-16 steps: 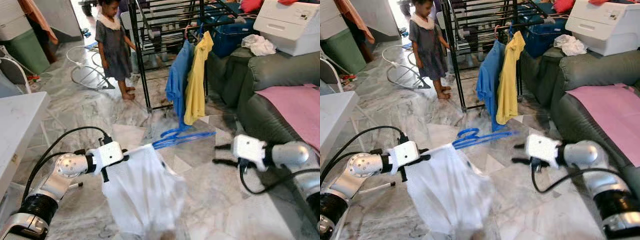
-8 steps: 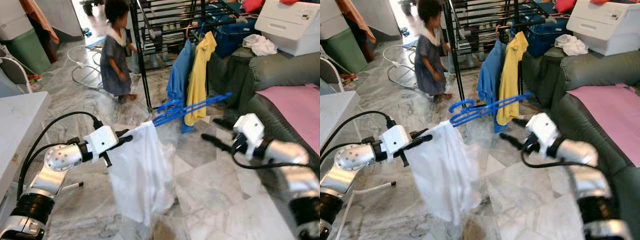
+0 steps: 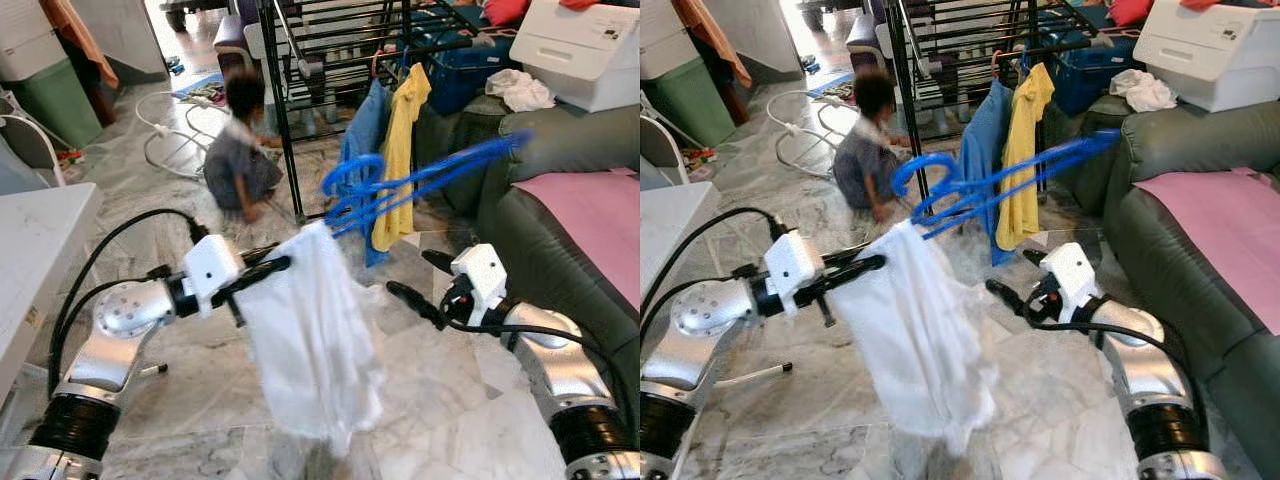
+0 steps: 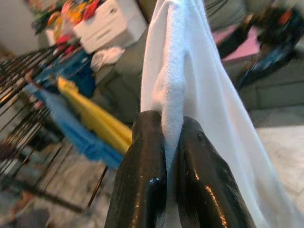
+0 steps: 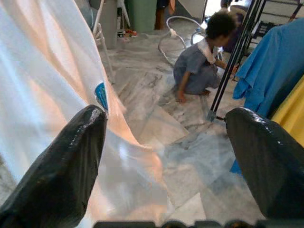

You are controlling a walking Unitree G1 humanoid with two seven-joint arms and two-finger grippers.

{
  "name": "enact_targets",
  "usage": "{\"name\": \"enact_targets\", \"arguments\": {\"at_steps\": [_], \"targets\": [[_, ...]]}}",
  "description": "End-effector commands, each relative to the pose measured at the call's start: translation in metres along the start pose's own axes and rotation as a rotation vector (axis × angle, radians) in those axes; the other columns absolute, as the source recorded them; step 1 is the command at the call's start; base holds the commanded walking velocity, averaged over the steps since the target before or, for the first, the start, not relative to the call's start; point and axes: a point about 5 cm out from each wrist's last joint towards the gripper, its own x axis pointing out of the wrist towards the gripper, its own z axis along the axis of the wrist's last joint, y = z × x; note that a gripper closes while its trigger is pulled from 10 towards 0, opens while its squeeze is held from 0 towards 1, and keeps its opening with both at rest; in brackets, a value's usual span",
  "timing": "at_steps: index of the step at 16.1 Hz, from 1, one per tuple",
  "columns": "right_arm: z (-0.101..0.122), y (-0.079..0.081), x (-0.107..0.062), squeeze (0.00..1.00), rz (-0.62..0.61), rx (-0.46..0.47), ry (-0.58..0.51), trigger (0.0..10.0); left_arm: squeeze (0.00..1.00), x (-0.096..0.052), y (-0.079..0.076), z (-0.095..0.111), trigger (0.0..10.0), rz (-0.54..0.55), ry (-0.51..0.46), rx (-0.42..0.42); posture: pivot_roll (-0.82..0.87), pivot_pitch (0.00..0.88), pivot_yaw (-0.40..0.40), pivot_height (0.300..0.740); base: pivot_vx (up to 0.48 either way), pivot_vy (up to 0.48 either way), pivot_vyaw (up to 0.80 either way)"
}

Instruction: Hang hanger

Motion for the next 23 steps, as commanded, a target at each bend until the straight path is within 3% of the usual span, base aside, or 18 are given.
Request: {"name": "enact_targets", "arguments": {"at_steps": [1, 5, 14, 18, 23], "targets": [[0.002, 0.002, 0.004, 1.00, 0.014, -0.006, 0.006, 10.0, 0.00, 0.003, 0.004, 0.012, 0.0, -0.008, -0.042, 0.025, -0.08, 0.000, 0.086, 0.740, 0.000, 0.000, 0.00], [0.001, 0.010, 0.010, 1.00, 0.040, 0.003, 0.002, 10.0, 0.00, 0.015, -0.012, 0.027, 0.0, -0.083, -0.111, 0.014, -0.08, 0.000, 0.089, 0.740, 0.000, 0.000, 0.00], [0.004, 0.026, 0.025, 1.00, 0.120, 0.042, -0.023, 10.0, 0.00, 0.031, -0.041, 0.031, 0.0, -0.190, -0.131, 0.059, -0.08, 0.000, 0.089, 0.740, 0.000, 0.000, 0.00], [-0.002, 0.040, 0.025, 1.00, 0.224, 0.069, 0.008, 10.0, 0.00, 0.038, -0.035, 0.040, 0.0, -0.156, -0.154, 0.121, -0.07, 0.000, 0.081, 0.740, 0.000, 0.000, 0.00], [-0.005, 0.028, 0.014, 1.00, 0.182, 0.071, 0.025, 10.0, 0.00, 0.027, -0.024, 0.018, 0.0, -0.142, -0.029, 0.213, -0.07, 0.000, 0.085, 0.740, 0.000, 0.000, 0.00]]}}
